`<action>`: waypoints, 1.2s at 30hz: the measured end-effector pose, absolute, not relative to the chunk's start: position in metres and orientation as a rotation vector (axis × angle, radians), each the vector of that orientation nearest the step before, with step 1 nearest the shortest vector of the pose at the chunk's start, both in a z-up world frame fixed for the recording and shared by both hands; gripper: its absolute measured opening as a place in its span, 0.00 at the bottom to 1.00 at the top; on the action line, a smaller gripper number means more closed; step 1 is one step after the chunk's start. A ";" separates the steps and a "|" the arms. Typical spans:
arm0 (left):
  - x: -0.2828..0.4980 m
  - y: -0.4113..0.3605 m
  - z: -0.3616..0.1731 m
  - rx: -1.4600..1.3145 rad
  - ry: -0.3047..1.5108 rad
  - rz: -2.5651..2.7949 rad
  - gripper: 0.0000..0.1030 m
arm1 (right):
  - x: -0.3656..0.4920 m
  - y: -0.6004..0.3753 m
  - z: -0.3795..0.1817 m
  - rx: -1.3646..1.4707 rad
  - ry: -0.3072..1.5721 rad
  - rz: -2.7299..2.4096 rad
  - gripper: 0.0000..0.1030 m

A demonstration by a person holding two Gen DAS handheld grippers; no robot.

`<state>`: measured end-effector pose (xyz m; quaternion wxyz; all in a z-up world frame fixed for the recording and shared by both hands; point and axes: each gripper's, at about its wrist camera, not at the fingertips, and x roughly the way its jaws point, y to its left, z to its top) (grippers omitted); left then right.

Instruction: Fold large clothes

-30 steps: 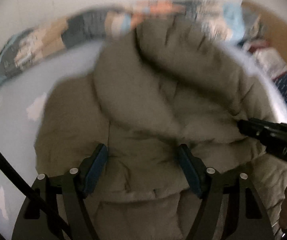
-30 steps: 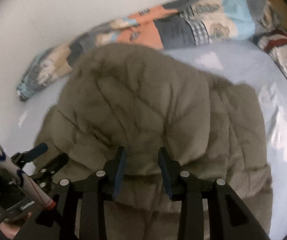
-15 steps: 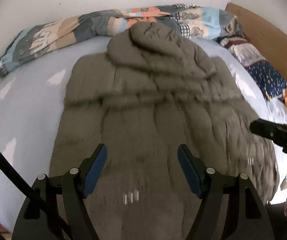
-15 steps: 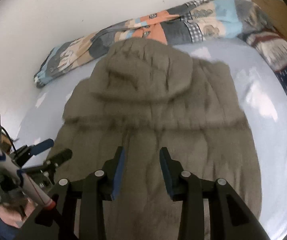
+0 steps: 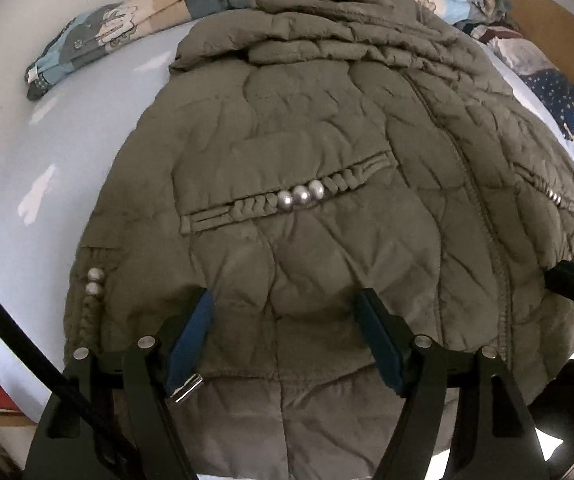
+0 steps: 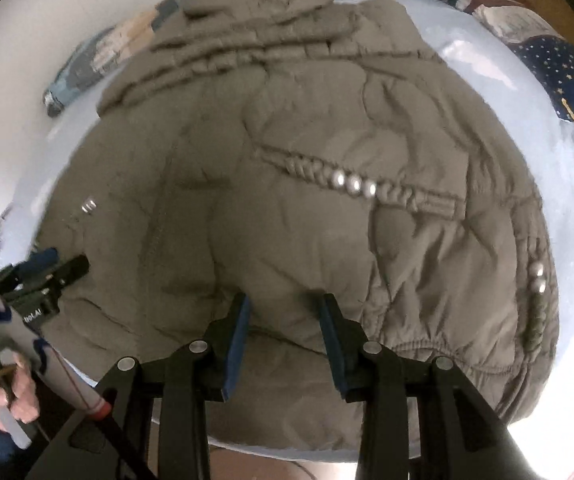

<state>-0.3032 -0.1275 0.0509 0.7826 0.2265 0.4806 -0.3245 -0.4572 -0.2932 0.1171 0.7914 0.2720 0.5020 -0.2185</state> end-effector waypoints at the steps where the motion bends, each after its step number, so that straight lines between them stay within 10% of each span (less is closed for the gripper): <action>1: -0.304 -0.128 0.050 0.498 1.031 -0.701 0.73 | -0.457 -0.293 0.114 0.581 1.081 -0.470 0.39; 9: -0.310 -0.119 0.050 0.494 0.996 -0.760 0.75 | -0.455 -0.291 0.105 0.568 1.063 -0.473 0.49; 14: -0.316 -0.104 0.065 0.508 0.987 -0.780 0.75 | -0.466 -0.277 0.101 0.545 1.000 -0.338 0.91; 25: -0.257 0.018 0.101 0.165 1.042 -0.569 0.77 | -0.549 -0.300 0.181 0.614 0.705 -0.513 0.87; 31: -0.230 0.054 0.074 -0.016 1.178 -0.532 0.77 | -0.629 -0.368 0.171 0.956 0.621 -0.743 0.56; 36: -0.222 0.058 0.056 -0.144 1.263 -0.584 0.76 | -0.638 -0.382 0.145 1.108 0.620 -0.761 0.55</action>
